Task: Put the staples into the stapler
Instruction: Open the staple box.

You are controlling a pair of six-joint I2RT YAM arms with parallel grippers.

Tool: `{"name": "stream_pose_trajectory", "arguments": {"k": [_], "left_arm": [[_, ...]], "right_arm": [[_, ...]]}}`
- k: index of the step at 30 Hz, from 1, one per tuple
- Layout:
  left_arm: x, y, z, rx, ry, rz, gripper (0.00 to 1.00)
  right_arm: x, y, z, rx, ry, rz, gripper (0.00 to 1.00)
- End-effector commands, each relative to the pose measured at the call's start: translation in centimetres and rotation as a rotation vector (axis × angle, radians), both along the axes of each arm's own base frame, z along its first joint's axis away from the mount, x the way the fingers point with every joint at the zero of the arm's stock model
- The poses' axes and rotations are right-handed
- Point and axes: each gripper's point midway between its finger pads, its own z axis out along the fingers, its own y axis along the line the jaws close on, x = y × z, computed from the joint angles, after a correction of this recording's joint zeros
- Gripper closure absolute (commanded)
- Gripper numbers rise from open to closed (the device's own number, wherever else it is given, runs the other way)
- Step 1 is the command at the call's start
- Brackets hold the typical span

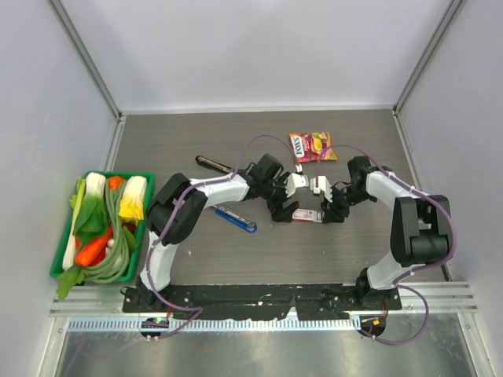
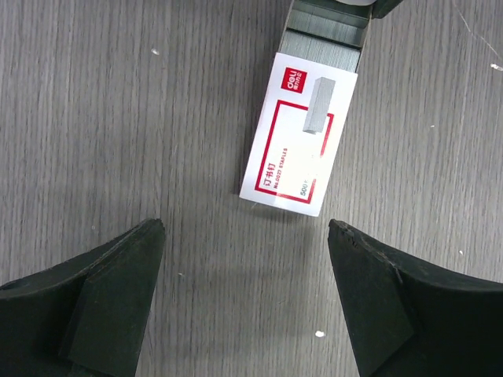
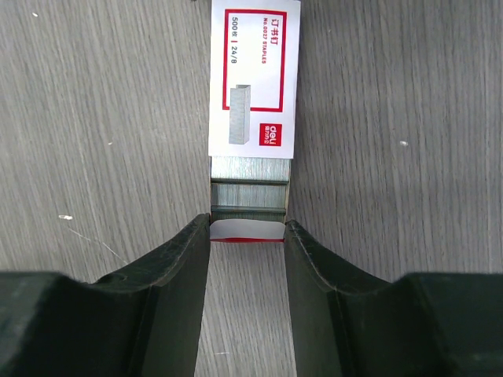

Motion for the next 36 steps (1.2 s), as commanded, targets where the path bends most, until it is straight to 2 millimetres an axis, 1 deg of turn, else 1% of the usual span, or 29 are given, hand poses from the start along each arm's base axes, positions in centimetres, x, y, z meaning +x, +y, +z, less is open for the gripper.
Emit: {"name": "stream_pose_trajectory", "arguments": {"k": [1, 2, 3, 4, 5, 6, 8, 9, 12, 13, 14, 15, 16, 19, 22, 27, 29, 34, 35, 36], "left_arm": [[-0.1, -1.7, 2.2, -0.094, 0.004, -0.01, 0.11], [-0.2, -1.7, 2.4, -0.109, 0.007, -0.005, 0.11], [-0.4, -1.8, 3.4, -0.131, 0.003, -0.006, 0.11], [-0.5, -1.8, 4.0, -0.146, 0.017, 0.003, 0.11], [-0.8, -1.8, 4.4, -0.163, 0.021, -0.002, 0.11], [-0.6, -1.8, 5.6, -0.183, 0.014, 0.005, 0.11], [-0.8, -1.9, 6.7, -0.217, 0.023, 0.002, 0.11], [-0.8, -1.8, 7.1, -0.224, 0.021, 0.002, 0.11], [-1.2, -1.7, 7.5, -0.228, 0.026, -0.011, 0.11], [-1.4, -1.7, 7.8, -0.239, 0.023, -0.019, 0.11], [-1.6, -1.6, 7.7, -0.241, 0.03, -0.025, 0.11], [-2.3, -1.7, 7.9, -0.257, 0.046, -0.06, 0.11], [-2.6, -1.8, 8.1, -0.261, 0.054, -0.071, 0.11], [-3.1, -1.8, 7.6, -0.255, 0.084, -0.093, 0.11], [-3.9, -1.5, 7.0, -0.239, 0.11, -0.139, 0.11], [-4.2, -1.5, 6.3, -0.23, 0.132, -0.15, 0.11], [-4.4, -1.6, 6.5, -0.227, 0.145, -0.168, 0.11], [-4.8, -1.9, 5.7, -0.198, 0.168, -0.181, 0.16], [-4.9, -1.9, 5.5, -0.191, 0.174, -0.181, 0.19], [-4.8, -2.0, 5.6, -0.19, 0.175, -0.18, 0.2]], "right_arm": [[0.3, 0.8, 2.1, 0.059, -0.015, 0.027, 0.59], [0.3, 0.9, 2.4, 0.071, -0.015, 0.026, 0.59], [0.4, 1.1, 3.0, 0.094, -0.016, 0.028, 0.59], [-0.1, 1.2, 3.2, 0.098, 0.005, 0.029, 0.59], [-0.1, 1.3, 3.5, 0.104, 0.004, 0.035, 0.59], [-0.3, 1.3, 3.5, 0.106, 0.01, 0.038, 0.59], [-0.7, 1.3, 3.4, 0.108, 0.023, 0.04, 0.59], [-0.8, 1.3, 3.4, 0.11, 0.022, 0.047, 0.59], [-1.9, 1.5, 3.7, 0.134, 0.05, 0.068, 0.58], [-2.0, 1.6, 3.7, 0.136, 0.048, 0.075, 0.59], [-2.0, 1.5, 3.8, 0.136, 0.045, 0.076, 0.58], [-2.0, 1.5, 3.8, 0.14, 0.044, 0.076, 0.59], [-2.0, 1.6, 3.9, 0.15, 0.046, 0.075, 0.59], [-2.5, 2.1, 4.4, 0.188, 0.075, 0.089, 0.59], [-2.5, 2.3, 4.9, 0.209, 0.079, 0.103, 0.59], [-2.6, 2.6, 5.2, 0.223, 0.075, 0.115, 0.58], [-2.4, 2.6, 5.1, 0.226, 0.073, 0.115, 0.59], [-2.3, 2.8, 5.3, 0.24, 0.07, 0.116, 0.58], [-2.3, 2.8, 5.4, 0.24, 0.066, 0.116, 0.59], [-2.0, 2.2, 5.4, 0.243, 0.063, 0.092, 0.59]]}}
